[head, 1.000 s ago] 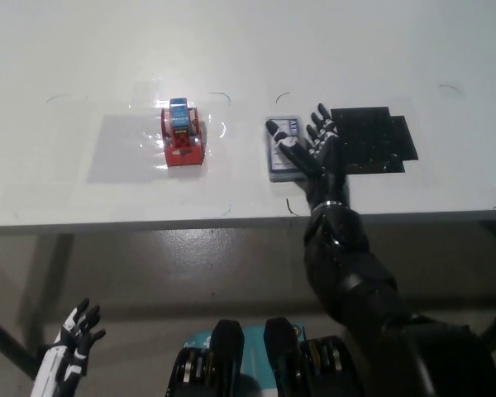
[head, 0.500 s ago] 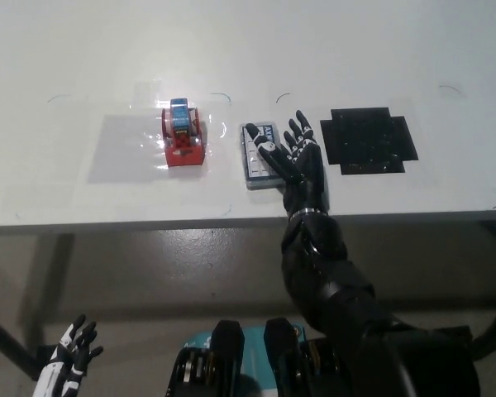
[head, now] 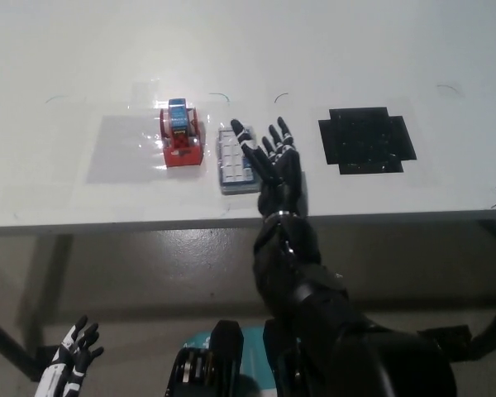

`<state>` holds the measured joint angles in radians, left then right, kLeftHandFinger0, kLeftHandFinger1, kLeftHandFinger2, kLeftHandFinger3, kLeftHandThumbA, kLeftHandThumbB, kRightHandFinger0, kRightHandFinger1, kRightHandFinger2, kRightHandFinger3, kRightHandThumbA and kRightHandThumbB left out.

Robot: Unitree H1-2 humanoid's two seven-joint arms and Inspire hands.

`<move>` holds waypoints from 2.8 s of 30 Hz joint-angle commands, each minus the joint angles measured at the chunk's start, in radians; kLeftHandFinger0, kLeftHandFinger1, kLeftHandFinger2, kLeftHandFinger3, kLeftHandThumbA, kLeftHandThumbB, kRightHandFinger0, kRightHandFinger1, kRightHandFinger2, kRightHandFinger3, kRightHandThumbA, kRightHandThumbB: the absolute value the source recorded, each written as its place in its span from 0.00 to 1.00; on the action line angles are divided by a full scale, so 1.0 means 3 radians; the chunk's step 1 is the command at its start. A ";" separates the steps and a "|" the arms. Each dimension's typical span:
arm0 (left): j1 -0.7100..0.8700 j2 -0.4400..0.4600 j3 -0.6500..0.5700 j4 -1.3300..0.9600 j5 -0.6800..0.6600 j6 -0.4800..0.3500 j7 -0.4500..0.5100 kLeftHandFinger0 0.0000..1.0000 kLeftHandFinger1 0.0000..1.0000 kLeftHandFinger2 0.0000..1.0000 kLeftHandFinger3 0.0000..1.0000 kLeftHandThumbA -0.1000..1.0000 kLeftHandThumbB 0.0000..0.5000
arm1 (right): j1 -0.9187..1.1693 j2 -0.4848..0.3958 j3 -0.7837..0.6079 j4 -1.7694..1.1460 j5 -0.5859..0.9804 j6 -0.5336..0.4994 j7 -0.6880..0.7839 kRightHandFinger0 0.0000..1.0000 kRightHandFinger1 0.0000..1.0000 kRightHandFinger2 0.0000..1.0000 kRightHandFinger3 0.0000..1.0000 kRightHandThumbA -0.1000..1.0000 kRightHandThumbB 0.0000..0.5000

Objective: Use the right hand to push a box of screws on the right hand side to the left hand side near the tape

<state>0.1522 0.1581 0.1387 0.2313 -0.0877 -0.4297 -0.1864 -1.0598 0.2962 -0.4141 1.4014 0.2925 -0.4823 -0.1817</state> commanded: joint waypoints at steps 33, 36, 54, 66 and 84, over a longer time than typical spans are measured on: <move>-0.0084 0.0024 0.0115 -0.0067 -0.0016 -0.0134 -0.0078 0.96 1.00 1.00 1.00 0.86 0.52 | 0.0060 0.0045 0.0502 -0.0857 -0.0515 0.0041 -0.0532 1.00 1.00 1.00 1.00 1.00 0.31; -0.0078 0.0021 0.0085 -0.0067 -0.0032 -0.0134 -0.0087 0.96 1.00 1.00 1.00 0.84 0.52 | 0.0252 -0.0019 0.0772 -0.1411 -0.0818 0.0041 -0.0661 1.00 1.00 1.00 1.00 1.00 0.31; -0.0094 0.0076 0.0094 -0.0103 -0.0085 -0.0134 -0.0088 0.99 1.00 0.94 1.00 0.82 0.52 | 0.1958 -0.0337 0.1809 -0.4524 -0.1063 0.0189 0.0285 1.00 1.00 1.00 1.00 1.00 0.48; -0.0188 0.0128 0.0068 -0.0104 -0.0041 -0.0134 -0.0085 0.93 1.00 0.97 1.00 0.82 0.50 | 0.3342 -0.1055 0.2066 -0.5418 -0.1196 0.0041 0.0416 1.00 1.00 1.00 1.00 1.00 0.42; -0.0302 0.0136 0.0145 -0.0149 -0.0096 -0.0134 -0.0065 1.00 1.00 1.00 1.00 0.84 0.57 | 0.3838 -0.1357 0.2266 -0.4801 -0.1235 0.0041 0.0182 1.00 1.00 1.00 1.00 1.00 0.33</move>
<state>0.0819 0.1769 0.1750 0.2155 -0.1000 -0.4296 -0.2039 0.1199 -0.1154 0.2581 -0.0729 -0.0683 -0.4470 -0.1242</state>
